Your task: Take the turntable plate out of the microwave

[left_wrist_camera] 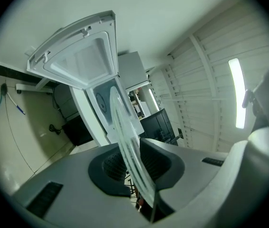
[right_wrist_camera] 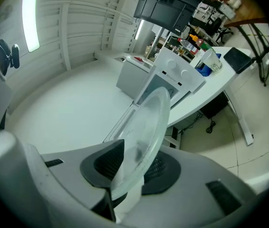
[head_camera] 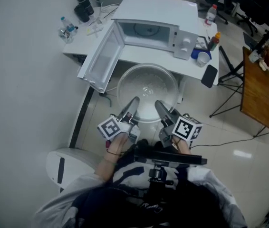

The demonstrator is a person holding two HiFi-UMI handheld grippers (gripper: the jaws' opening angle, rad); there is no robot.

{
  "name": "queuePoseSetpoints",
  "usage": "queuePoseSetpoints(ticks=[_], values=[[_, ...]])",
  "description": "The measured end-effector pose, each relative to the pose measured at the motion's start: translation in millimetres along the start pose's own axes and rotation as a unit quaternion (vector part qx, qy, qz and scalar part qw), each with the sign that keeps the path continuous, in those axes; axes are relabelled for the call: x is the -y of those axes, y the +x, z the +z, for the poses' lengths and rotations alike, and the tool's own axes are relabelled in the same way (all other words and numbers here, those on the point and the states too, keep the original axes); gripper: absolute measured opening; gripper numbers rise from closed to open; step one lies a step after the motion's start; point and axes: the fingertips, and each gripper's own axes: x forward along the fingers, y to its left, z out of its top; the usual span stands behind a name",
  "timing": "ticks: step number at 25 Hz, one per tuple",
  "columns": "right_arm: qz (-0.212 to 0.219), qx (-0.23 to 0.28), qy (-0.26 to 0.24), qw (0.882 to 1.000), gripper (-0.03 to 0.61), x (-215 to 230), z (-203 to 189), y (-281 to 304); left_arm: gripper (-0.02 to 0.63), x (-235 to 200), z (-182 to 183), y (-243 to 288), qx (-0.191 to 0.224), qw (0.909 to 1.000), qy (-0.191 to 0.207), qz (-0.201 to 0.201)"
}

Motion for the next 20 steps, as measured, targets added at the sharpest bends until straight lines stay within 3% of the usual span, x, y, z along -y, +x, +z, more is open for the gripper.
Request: queuePoseSetpoints(ticks=[7, 20], values=[[-0.001, 0.003, -0.011, 1.000, 0.106, -13, -7, 7, 0.052, -2, 9, -12, 0.004, 0.9997, -0.022, -0.006], [0.002, 0.009, -0.029, 1.000, 0.106, -24, -13, 4, 0.052, 3, 10, -22, 0.004, 0.9995, -0.021, -0.021]])
